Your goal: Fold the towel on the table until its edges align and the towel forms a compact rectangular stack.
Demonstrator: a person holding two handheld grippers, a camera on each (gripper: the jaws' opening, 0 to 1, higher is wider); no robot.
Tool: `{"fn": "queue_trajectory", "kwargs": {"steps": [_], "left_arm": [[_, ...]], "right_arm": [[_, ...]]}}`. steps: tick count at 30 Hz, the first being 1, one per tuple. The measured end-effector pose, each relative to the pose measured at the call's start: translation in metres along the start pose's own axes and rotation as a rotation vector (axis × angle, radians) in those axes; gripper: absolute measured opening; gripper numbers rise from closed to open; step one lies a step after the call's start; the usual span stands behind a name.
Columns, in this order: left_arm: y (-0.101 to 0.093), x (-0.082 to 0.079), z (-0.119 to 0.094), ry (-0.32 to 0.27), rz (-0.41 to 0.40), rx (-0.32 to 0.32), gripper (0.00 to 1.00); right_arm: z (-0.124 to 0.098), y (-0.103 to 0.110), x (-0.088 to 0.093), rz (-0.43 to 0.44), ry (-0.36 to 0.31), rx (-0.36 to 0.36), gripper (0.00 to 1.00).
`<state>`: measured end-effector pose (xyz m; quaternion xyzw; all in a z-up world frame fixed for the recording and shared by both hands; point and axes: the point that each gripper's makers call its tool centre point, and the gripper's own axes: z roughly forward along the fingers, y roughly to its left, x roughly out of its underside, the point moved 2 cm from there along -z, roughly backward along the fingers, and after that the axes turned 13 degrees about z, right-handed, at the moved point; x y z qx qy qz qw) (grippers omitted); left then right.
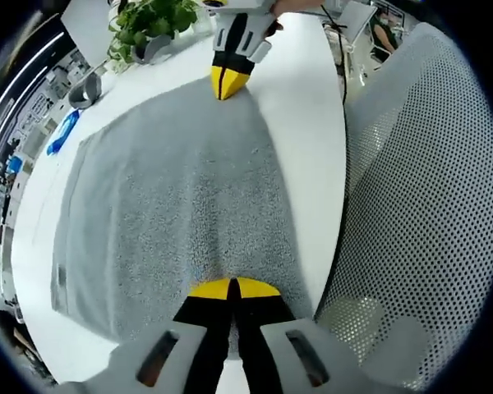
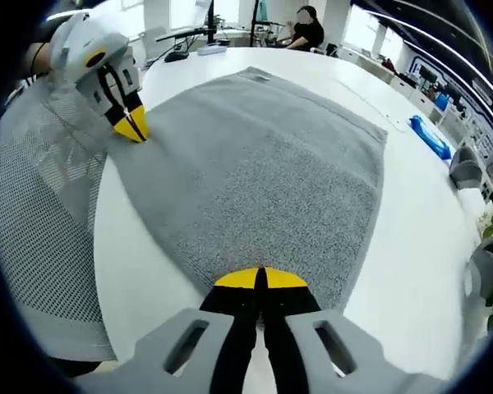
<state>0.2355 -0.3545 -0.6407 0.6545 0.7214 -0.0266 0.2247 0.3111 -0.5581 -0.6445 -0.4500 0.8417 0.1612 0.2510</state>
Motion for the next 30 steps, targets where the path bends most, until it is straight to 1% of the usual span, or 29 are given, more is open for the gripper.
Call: {"fn": "queue_trajectory", "kwargs": {"steps": [3,5,7,8,9,11,15,17,19,20,23,30], "left_arm": [[0.002,0.003,-0.001,-0.023,-0.003,-0.030,0.01],[0.004,0.005,-0.001,-0.044,-0.025,-0.061,0.01],[0.005,0.006,-0.001,-0.071,-0.051,-0.060,0.01],[0.006,0.006,-0.001,-0.095,-0.094,-0.049,0.01],[0.008,0.008,-0.001,-0.106,-0.147,-0.047,0.01],[0.013,0.011,0.000,-0.132,-0.209,-0.049,0.01],[0.016,0.012,0.000,-0.138,-0.210,-0.068,0.01],[0.019,0.012,0.001,-0.151,-0.218,-0.085,0.01],[0.026,0.010,0.003,-0.192,-0.285,-0.107,0.01],[0.029,0.012,0.005,-0.199,-0.282,-0.116,0.01],[0.030,0.010,0.005,-0.197,-0.252,-0.135,0.01],[0.032,0.009,0.006,-0.171,-0.194,-0.158,0.01]], "right_arm": [[-0.002,0.005,0.003,0.020,-0.022,0.005,0.00],[-0.004,0.008,0.006,0.035,-0.038,0.005,0.00],[-0.006,0.012,0.009,0.040,-0.047,0.007,0.00],[-0.006,0.013,0.009,0.040,-0.049,0.008,0.00],[-0.007,0.015,0.011,0.045,-0.054,0.007,0.00],[-0.008,0.017,0.012,0.055,-0.061,0.003,0.00],[-0.010,0.022,0.016,0.077,-0.080,0.002,0.00],[-0.011,0.025,0.017,0.071,-0.092,0.010,0.00],[-0.011,0.024,0.018,0.075,-0.109,0.019,0.00],[-0.011,0.024,0.018,0.084,-0.119,0.023,0.00],[-0.011,0.024,0.018,0.102,-0.127,0.023,0.00],[-0.015,0.037,0.026,0.132,-0.143,0.018,0.00]]}}
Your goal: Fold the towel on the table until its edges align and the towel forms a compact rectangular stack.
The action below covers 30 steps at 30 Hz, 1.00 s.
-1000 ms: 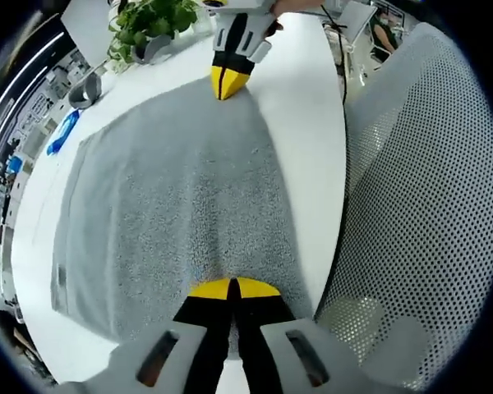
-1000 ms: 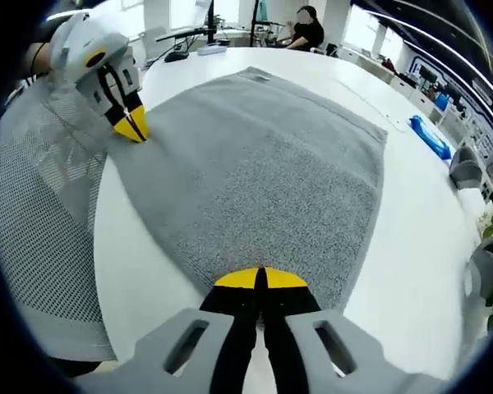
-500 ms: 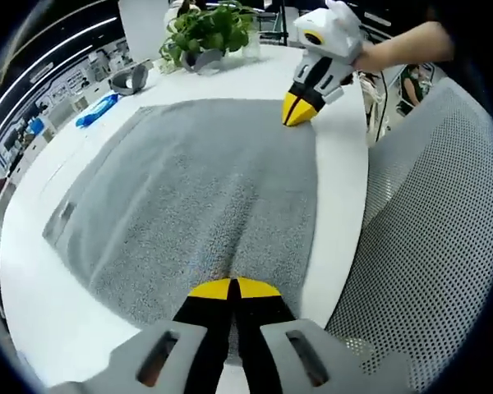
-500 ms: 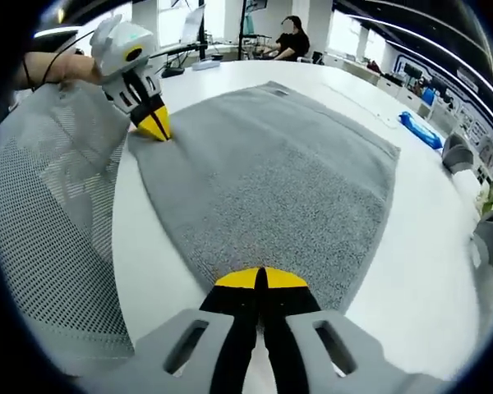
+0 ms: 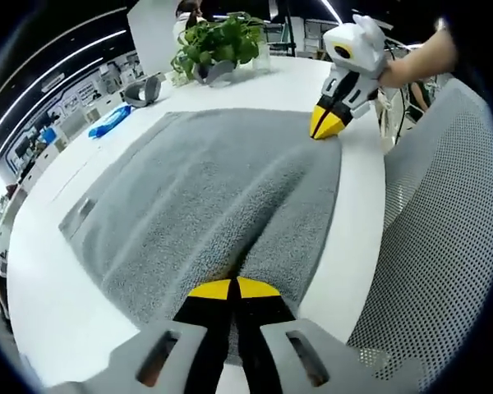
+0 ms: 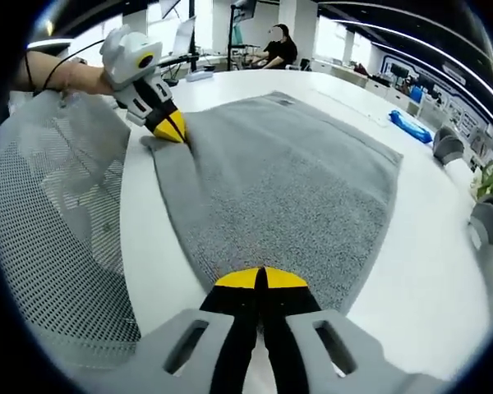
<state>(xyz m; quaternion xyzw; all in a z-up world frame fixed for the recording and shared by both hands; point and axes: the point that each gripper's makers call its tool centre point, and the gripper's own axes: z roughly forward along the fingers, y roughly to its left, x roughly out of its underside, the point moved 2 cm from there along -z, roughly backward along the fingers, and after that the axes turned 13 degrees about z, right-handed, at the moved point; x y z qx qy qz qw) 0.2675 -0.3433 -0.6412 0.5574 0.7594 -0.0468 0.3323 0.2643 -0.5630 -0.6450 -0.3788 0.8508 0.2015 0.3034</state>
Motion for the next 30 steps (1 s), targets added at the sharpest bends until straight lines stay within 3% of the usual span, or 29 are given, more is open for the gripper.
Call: {"fn": "queue_trajectory", "kwargs": {"steps": [5,11,14,17,19,24,28,30], "left_arm": [[0.002,0.001,0.001,0.038,0.070,-0.020,0.01],[0.009,0.007,-0.003,0.045,0.013,-0.029,0.01],[0.008,0.011,-0.006,0.068,0.007,-0.025,0.01],[0.001,0.016,-0.012,0.083,-0.079,0.015,0.01],[-0.004,0.018,-0.015,0.096,-0.010,0.062,0.01],[-0.009,0.026,-0.026,0.134,0.024,0.114,0.05],[-0.010,0.040,-0.038,0.170,0.045,0.163,0.11],[-0.014,0.046,-0.043,0.173,0.112,0.206,0.12]], "right_arm": [[-0.001,0.004,0.002,0.053,-0.013,-0.008,0.00],[-0.002,0.019,0.006,0.000,-0.037,-0.018,0.00],[-0.003,0.025,0.007,0.022,-0.055,-0.028,0.00],[-0.004,0.031,0.010,0.082,-0.080,-0.053,0.00],[-0.006,0.031,0.011,0.069,-0.100,-0.075,0.00],[-0.013,0.033,0.015,0.103,-0.087,-0.141,0.00],[-0.023,0.032,0.025,0.040,-0.061,-0.133,0.00],[-0.027,0.032,0.030,-0.003,-0.044,-0.128,0.00]]}}
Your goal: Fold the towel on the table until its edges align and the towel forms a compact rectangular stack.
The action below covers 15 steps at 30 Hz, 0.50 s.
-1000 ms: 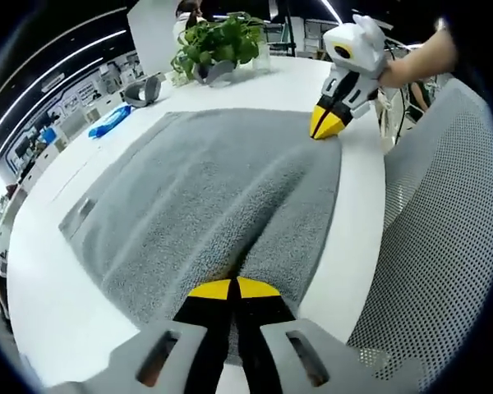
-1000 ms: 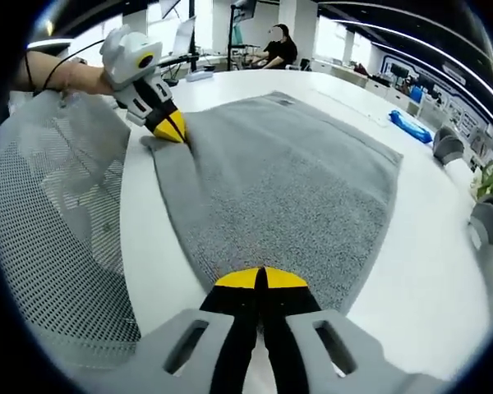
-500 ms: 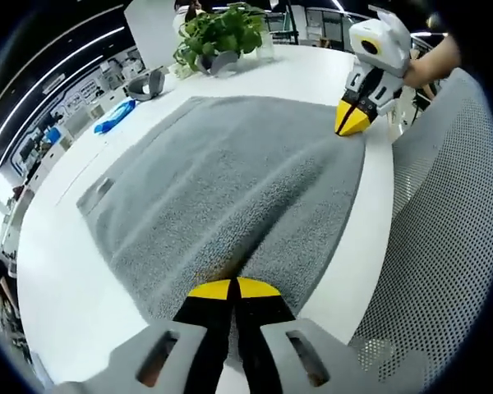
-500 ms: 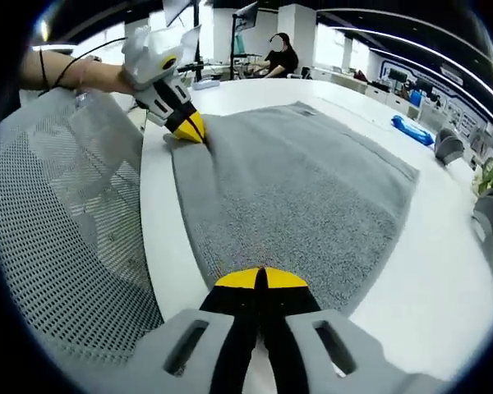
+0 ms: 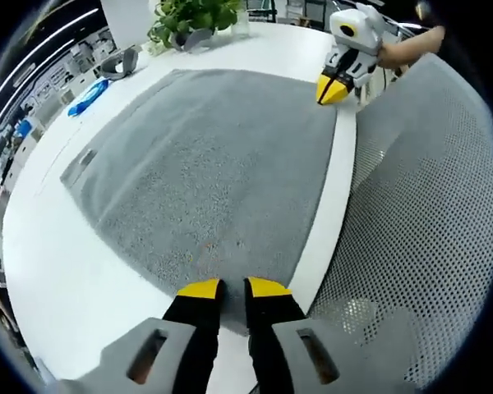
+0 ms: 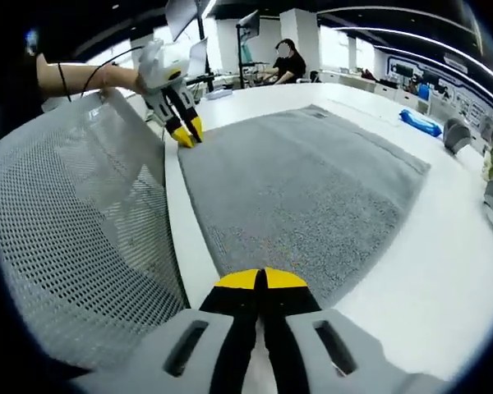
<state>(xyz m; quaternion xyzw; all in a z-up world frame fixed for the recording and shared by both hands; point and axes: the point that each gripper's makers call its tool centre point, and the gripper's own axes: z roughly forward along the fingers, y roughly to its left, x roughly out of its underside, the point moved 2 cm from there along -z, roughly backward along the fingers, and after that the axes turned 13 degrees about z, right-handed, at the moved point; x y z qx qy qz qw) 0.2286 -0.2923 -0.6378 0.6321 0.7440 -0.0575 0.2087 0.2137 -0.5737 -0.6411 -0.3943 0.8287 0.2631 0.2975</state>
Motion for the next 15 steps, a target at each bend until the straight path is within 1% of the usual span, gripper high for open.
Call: {"fn": "queue_trajectory", "kwargs": {"steps": [1,3,4,5,7,8,9,12,15], "left_arm": [[-0.001,0.001,-0.001,0.003,0.006,0.004,0.13],[-0.008,0.008,-0.006,0.022,0.048,0.036,0.14],[-0.009,0.009,-0.007,0.021,0.059,0.038,0.14],[-0.013,0.012,-0.009,0.028,0.070,0.044,0.15],[-0.020,0.014,-0.010,0.031,0.093,0.060,0.17],[-0.022,0.016,-0.010,0.039,0.102,0.065,0.20],[-0.024,0.016,-0.009,0.033,0.120,0.063,0.21],[-0.022,0.013,-0.009,0.045,0.140,0.037,0.19],[-0.021,0.013,-0.009,0.051,0.165,0.037,0.19]], "right_arm": [[-0.002,-0.001,0.002,-0.019,0.012,0.015,0.00],[-0.005,0.000,0.004,-0.026,0.025,0.016,0.00],[-0.006,0.002,0.005,-0.042,0.037,0.014,0.01],[-0.007,0.001,0.007,-0.088,0.059,0.018,0.02],[-0.009,0.003,0.009,-0.147,0.086,0.028,0.03],[-0.009,0.004,0.009,-0.148,0.088,0.030,0.04],[-0.009,0.004,0.010,-0.154,0.093,0.034,0.04],[-0.010,0.004,0.010,-0.153,0.094,0.034,0.06],[-0.013,0.000,0.012,-0.167,0.114,0.055,0.08]]}}
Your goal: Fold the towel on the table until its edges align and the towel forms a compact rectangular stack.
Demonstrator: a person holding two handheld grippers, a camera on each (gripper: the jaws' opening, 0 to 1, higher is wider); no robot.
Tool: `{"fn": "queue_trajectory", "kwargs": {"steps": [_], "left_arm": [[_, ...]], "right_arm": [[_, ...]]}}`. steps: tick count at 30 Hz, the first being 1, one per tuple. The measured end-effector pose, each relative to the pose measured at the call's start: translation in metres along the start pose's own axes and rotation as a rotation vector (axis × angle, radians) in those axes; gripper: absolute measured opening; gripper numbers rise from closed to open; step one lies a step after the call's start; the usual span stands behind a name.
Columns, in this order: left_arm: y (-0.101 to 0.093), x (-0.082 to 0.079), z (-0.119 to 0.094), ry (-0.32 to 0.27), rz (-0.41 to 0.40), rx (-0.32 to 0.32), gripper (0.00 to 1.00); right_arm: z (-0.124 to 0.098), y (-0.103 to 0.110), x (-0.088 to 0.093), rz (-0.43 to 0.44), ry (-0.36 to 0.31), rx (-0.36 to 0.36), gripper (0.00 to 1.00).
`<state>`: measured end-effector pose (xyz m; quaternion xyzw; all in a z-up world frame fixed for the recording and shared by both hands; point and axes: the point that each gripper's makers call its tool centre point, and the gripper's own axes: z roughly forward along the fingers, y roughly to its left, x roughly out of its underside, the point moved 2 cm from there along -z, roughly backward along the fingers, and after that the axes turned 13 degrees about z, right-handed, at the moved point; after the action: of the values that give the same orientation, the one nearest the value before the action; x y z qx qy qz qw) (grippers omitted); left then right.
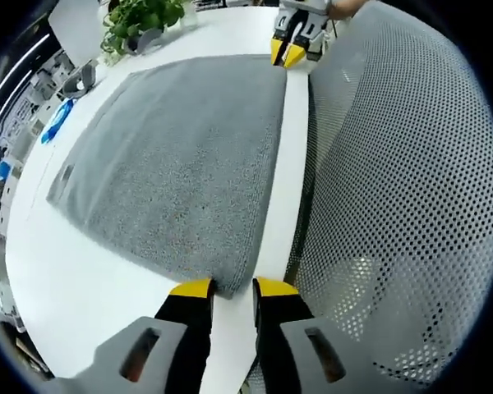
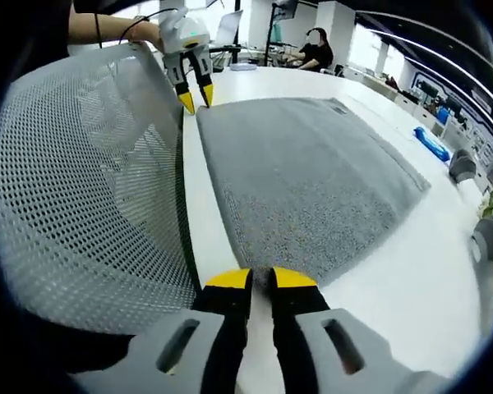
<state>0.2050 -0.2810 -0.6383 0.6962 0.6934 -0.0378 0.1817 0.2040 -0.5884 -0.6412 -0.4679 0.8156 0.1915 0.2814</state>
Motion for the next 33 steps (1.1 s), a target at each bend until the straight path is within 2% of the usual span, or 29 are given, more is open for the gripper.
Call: {"fn": "queue_trajectory", "kwargs": {"steps": [3,5,10,17,20,21,23,29,33], "left_arm": [[0.001,0.000,0.001,-0.001,0.005,-0.004,0.16],[0.004,0.001,0.001,0.003,0.007,-0.021,0.13],[0.006,0.001,0.003,0.011,0.023,-0.029,0.09],[0.009,0.001,0.001,-0.014,-0.038,-0.044,0.04],[0.012,0.000,-0.002,-0.025,-0.071,-0.053,0.03],[0.012,0.000,-0.002,-0.025,-0.074,-0.054,0.03],[0.015,-0.002,-0.007,-0.034,-0.093,-0.069,0.02],[0.020,-0.015,-0.033,-0.073,-0.104,-0.142,0.02],[0.023,-0.024,-0.051,-0.123,-0.143,-0.209,0.02]], "right_arm": [[-0.002,-0.002,0.004,0.001,0.015,0.021,0.07],[-0.005,-0.005,0.008,-0.056,0.039,0.052,0.06],[-0.010,-0.005,0.013,-0.068,0.053,0.083,0.05],[-0.008,-0.008,0.012,-0.103,0.051,0.125,0.01],[-0.011,-0.009,0.008,0.030,0.015,0.121,0.00],[-0.015,-0.011,0.002,0.088,-0.022,0.117,0.00],[-0.022,-0.016,-0.007,0.151,-0.082,0.121,0.00],[-0.048,-0.029,-0.037,0.279,-0.217,0.149,0.00],[-0.064,-0.033,-0.050,0.304,-0.259,0.182,0.00]]}}
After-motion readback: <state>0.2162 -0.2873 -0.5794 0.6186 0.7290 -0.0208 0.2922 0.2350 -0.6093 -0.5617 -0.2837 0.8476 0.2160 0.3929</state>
